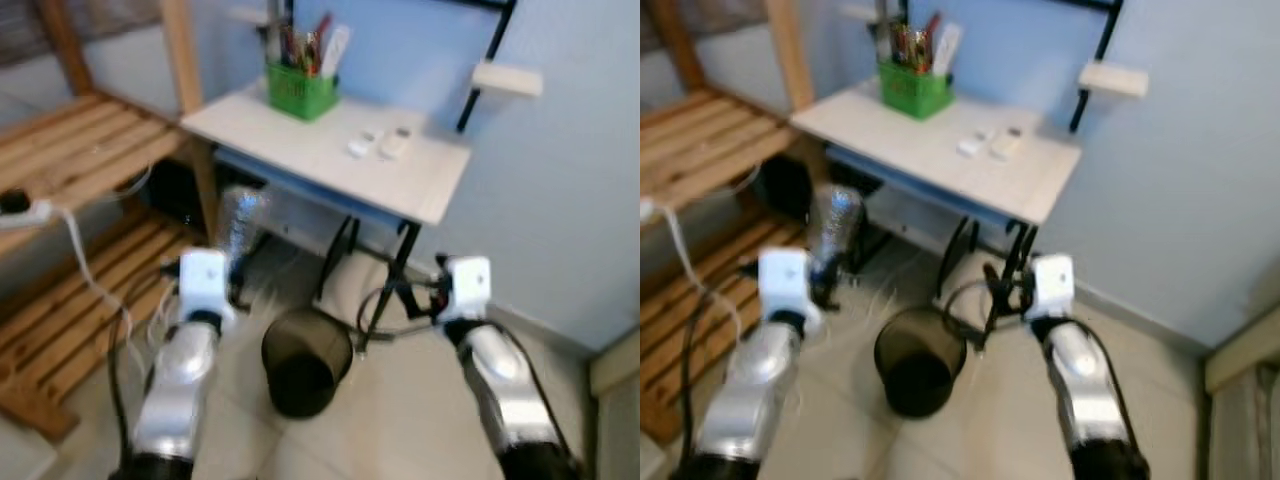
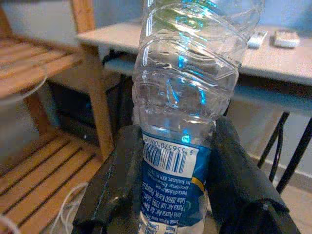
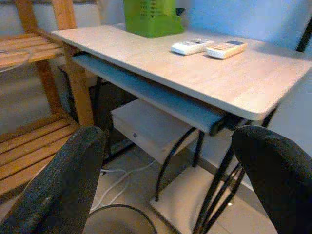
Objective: Clean up the room
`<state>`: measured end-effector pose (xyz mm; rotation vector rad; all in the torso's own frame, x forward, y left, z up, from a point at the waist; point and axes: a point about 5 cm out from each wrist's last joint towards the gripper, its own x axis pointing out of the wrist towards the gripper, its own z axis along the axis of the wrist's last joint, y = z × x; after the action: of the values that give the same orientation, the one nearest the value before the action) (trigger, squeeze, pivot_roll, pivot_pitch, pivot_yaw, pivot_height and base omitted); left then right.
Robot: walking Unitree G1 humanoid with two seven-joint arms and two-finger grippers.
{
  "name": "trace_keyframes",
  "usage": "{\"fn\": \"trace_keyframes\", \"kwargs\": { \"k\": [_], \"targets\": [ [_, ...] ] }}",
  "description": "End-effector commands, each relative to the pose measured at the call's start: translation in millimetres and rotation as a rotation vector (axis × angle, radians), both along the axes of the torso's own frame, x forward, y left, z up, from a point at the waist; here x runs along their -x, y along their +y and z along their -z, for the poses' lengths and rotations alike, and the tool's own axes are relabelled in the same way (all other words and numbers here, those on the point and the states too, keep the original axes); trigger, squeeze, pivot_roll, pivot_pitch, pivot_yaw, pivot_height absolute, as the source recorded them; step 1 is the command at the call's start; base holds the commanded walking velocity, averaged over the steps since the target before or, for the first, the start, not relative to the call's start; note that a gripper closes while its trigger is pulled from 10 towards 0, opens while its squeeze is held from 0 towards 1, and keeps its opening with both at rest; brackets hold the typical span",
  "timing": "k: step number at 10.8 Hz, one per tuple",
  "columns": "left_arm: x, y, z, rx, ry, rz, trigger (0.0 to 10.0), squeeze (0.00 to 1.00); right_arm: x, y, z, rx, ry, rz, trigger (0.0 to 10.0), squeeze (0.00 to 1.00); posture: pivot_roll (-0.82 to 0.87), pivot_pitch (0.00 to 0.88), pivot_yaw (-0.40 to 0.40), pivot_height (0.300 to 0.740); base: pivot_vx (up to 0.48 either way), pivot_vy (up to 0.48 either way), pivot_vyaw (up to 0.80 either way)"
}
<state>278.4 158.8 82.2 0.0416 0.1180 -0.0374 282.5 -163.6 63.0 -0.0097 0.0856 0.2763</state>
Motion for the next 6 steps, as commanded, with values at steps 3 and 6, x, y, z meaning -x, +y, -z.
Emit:
{"fn": "trace_keyframes", "kwargs": {
  "k": [3, 6],
  "targets": [
    [-7.7, -14.9, -11, 0.019, -0.043, 0.054, 10.0, 0.00, 0.9, -11.0, 4, 0.025, 0.031, 0.041, 10.0, 0.09, 0.00, 0.022, -0.020, 0.740, 0.429, 0.000, 0.00],
    [-15.8, -20.1, -4, -0.008, -0.008, 0.081, 10.0, 0.00, 3.8, -9.1, 7, 0.028, 0.047, 0.029, 10.0, 0.09, 0.00, 0.027, -0.021, 0.740, 0.289, 0.000, 0.00]
  ]
}}
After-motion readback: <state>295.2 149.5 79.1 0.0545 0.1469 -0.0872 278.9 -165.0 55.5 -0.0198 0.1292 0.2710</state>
